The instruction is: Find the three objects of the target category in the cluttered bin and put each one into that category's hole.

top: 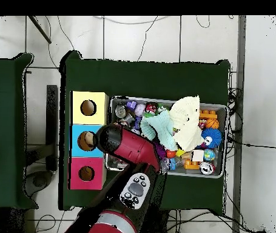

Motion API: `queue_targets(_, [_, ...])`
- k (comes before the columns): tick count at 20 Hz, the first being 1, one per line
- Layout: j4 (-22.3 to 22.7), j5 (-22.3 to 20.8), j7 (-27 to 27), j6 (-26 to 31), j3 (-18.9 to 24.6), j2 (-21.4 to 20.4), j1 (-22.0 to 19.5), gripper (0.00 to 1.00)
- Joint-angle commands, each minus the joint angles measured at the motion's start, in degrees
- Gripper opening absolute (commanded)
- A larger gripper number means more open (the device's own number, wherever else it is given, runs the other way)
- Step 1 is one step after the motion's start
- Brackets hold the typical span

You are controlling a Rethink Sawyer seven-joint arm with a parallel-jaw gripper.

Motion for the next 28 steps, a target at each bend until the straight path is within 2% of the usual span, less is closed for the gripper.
queue_targets(1, [0.28,2.01,8.61,-3.44,7.00,1.64,-2.47,1.00])
queue_targets(12, [1.49,1.88,8.67,-7.45,8.31,2.05,-3.10,1.00])
queue_targets(19, [0.57,1.88,8.40,-4.69,8.36,1.80,-2.66,1.00])
queue_targets(24, [1.98,0.44,5.44,-5.73,10.43,1.27,-4.44,1.00])
queue_targets(28, [2.77,0.19,6.59,-5.92,9.51,1.00,-3.47,1.00])
